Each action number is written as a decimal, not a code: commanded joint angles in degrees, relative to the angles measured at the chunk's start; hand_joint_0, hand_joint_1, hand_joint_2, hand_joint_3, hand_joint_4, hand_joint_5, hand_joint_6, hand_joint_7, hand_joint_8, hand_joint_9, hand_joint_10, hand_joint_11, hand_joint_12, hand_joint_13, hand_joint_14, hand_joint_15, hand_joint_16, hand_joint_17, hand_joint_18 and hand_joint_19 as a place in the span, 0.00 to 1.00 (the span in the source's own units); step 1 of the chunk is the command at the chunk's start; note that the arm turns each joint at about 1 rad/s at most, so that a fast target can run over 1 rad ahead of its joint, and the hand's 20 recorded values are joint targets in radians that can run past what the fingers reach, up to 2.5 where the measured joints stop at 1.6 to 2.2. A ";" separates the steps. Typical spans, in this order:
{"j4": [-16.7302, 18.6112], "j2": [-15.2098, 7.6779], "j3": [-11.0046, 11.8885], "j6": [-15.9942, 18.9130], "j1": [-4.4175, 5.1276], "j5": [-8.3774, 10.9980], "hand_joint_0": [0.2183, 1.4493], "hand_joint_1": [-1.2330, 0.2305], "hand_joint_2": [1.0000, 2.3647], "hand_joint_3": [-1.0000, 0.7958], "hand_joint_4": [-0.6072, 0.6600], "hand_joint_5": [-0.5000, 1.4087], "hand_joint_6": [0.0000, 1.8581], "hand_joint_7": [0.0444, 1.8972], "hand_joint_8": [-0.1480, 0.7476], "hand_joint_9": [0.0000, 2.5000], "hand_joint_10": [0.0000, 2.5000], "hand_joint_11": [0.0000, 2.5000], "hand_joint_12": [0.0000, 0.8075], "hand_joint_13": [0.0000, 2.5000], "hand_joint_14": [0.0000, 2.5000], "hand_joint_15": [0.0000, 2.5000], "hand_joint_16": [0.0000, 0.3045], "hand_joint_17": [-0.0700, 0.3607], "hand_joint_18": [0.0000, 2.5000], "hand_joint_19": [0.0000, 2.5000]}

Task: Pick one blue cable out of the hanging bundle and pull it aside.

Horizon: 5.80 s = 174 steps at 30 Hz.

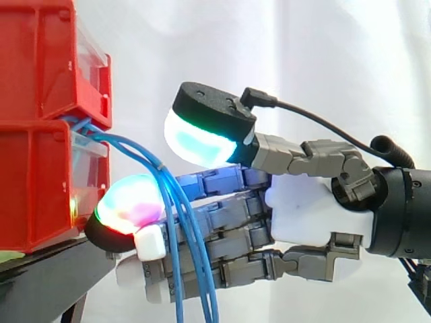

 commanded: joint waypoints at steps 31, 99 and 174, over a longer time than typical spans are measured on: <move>-11.43 3.16 0.61 2.18 -1.19 -0.74 0.26 0.50 0.01 0.34 0.61 0.19 0.48 0.43 0.50 0.31 0.01 0.17 0.41 0.26 0.01 0.15 0.14 0.38 0.17 0.10; -23.30 4.74 6.33 -2.65 -5.41 -4.17 0.30 0.62 0.00 0.31 0.52 0.19 0.49 0.42 0.47 0.35 0.01 0.21 0.40 0.28 0.01 0.18 0.15 0.40 0.19 0.15; -25.41 5.71 1.49 -0.81 -6.11 -3.46 0.27 0.46 0.01 0.34 0.58 0.17 0.47 0.37 0.48 0.34 0.01 0.23 0.41 0.29 0.01 0.18 0.17 0.44 0.23 0.17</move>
